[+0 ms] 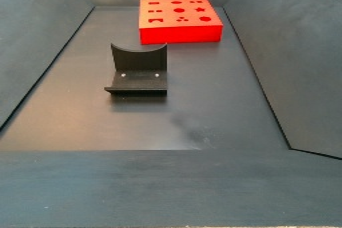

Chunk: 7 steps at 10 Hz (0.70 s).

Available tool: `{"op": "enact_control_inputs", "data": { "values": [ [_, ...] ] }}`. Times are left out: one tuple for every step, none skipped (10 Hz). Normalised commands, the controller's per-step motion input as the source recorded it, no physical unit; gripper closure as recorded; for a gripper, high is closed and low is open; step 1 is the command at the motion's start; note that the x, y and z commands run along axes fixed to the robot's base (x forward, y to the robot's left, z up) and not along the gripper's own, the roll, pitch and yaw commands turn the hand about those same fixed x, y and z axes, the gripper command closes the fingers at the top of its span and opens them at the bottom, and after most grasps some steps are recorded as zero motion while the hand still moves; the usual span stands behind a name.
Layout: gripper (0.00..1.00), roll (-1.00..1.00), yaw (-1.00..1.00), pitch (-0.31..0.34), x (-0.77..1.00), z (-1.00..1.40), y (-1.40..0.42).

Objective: Pick up the hexagon object. Move up. Move to above the board. Insert the hexagon object.
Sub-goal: Move to above the board, then insert the hexagon object.

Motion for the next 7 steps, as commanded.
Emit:
{"op": "enact_control_inputs", "data": {
  "values": [
    [1.0, 0.0, 0.01, 0.141, 0.44, 0.08, -1.0],
    [1.0, 0.01, 0.01, 0.145, 0.43, 0.08, -0.91],
    [1.0, 0.01, 0.01, 0.142, 0.36, 0.07, -0.73],
    [1.0, 0.03, 0.01, 0.13, 0.22, 0.04, -0.38],
    [1.0, 0.03, 0.01, 0.097, 0.15, 0.03, -0.23],
    [1.0, 0.0, 0.0, -0.053, -0.19, -0.16, 0.0],
    [1.0, 0.0, 0.0, 0.0, -0.05, 0.0, 0.04]
  ]
}}
